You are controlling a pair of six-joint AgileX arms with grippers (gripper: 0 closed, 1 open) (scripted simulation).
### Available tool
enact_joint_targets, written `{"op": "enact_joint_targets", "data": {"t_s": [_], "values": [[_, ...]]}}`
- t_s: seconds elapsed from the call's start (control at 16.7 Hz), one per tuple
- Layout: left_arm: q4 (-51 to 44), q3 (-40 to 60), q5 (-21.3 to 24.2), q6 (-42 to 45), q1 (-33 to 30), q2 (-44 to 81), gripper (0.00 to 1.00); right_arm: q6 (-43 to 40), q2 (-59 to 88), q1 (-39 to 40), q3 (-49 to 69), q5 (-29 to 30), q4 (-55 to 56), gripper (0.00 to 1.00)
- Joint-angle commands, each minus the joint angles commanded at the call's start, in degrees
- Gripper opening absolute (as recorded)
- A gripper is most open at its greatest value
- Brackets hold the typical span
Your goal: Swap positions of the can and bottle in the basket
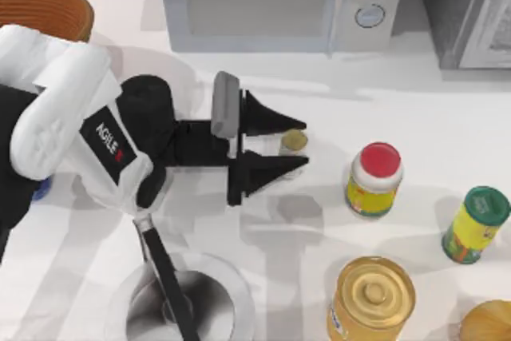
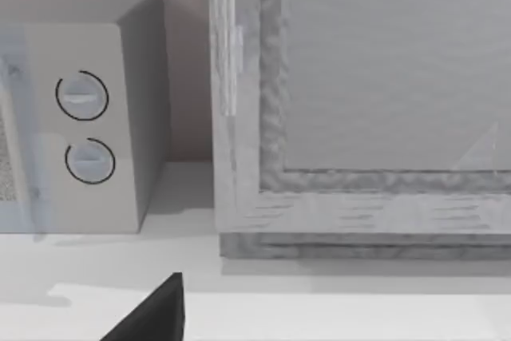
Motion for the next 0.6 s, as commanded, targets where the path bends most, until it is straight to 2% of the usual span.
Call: {"op": "enact_joint_targets", "data": {"t_s": [0.12,0.18,0.6], "values": [[0.0,0.0,0.0,0.0,0.0,0.0,0.98,0.0,0.0,0.0,0.0,0.0,0.0,1.0],[0.0,0.0,0.0,0.0,0.0,0.0,1.0,0.0,0.0,0.0,0.0,0.0,0.0,1.0],[0.0,0.0,0.0,0.0,0.0,0.0,1.0,0.0,0.0,0.0,0.0,0.0,0.0,1.0]]}}
